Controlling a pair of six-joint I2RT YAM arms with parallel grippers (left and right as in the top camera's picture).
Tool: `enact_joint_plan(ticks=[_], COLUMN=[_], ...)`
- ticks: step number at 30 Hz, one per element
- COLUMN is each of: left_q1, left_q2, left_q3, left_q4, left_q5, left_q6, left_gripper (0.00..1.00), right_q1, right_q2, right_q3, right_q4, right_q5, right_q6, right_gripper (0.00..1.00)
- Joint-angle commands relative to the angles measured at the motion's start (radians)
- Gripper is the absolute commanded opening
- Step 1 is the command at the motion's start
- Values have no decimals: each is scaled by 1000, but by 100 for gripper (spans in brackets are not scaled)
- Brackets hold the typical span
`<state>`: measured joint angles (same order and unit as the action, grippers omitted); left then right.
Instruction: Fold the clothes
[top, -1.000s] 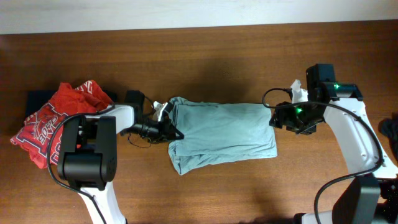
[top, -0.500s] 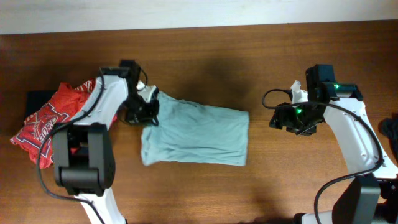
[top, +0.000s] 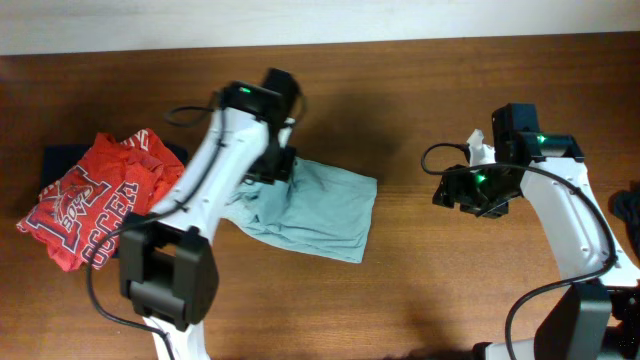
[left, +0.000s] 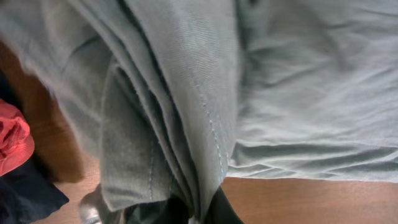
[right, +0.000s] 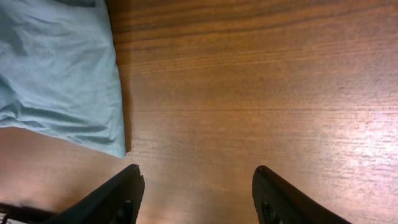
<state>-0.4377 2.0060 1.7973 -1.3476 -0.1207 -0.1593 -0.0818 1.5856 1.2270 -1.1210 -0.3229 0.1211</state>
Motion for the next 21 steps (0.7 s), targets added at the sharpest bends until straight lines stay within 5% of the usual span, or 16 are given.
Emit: enact_joint_plan(ticks=[1,8,18,21], left_q1=[-82,-241,-376,-416], left_q2=[-26,-25,4,35], left_q3=[18,18,18,18], left_q4=[-5,5,50,9], left_q5=[-139,-229,-263,-371], left_q6=[-96,-193,-246,-319], left_gripper=[0,0,0,0], right_q1=[-5,-48,-230,-239], right_q2=[-9,-9,-9,-9], right_q3=[9,9,9,9], right_q4=[-9,-11,13,14], right_q5=[-18,28,-9,-18], right_q6=[39,211,225,225], right_gripper=[61,62,63,63])
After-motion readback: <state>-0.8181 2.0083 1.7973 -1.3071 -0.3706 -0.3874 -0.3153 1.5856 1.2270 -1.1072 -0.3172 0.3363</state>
